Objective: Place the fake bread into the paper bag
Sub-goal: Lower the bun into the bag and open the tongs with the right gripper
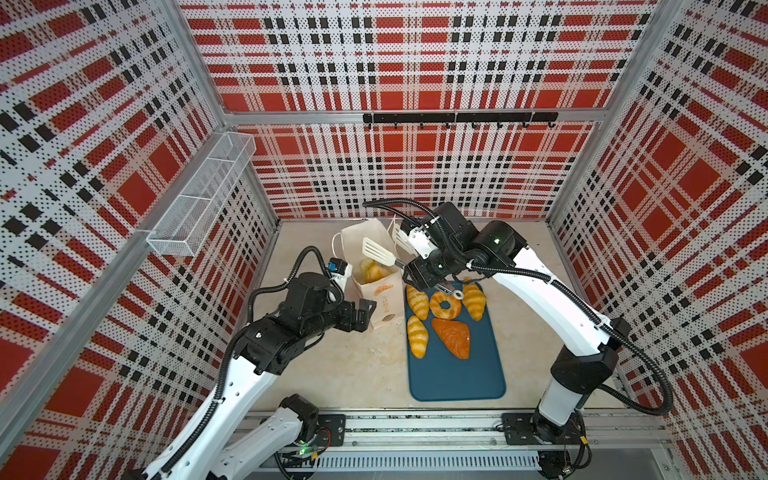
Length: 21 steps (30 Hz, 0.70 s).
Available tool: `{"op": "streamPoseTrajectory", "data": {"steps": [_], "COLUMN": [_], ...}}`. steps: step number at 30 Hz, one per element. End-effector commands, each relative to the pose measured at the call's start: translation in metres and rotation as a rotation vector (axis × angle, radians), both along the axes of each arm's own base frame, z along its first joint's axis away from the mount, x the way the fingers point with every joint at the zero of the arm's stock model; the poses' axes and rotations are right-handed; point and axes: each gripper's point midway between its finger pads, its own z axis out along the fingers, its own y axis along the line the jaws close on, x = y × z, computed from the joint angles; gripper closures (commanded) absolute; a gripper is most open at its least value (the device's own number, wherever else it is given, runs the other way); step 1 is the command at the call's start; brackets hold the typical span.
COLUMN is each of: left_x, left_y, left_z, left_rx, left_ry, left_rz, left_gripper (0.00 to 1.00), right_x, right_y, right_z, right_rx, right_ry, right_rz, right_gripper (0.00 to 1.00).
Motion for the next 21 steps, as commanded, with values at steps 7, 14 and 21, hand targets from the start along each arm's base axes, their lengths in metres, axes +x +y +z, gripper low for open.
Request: {"op": "streamPoseTrajectory", "data": {"steps": [7,14,21], "left_x": [-0.013,-0.030,-0.038], "left_y": [0.006,0.008,-0.002], "left_z": [0.012,0.007,0.009], "left_rx": [-0.029,0.022,0.037], "left_ry": [-0.037,-0.087,-0.109], "left_rz": [0.005,0.015,-0.003], "left_gripper": [0.01,0.01,0.01], "right_x": [-0.007,-0.029,-0.061], "right_y": [-0.015,-0.051,-0.088], "right_z": [0.017,0.014,0.006], "right_rx": [0.017,0.022,-0.013], "right_ry": [-0.039,-0.041,-0.042], "right_rz": [-0.031,-0.107,-0.166], "right_gripper": [0.33,0.34,0.34]}}
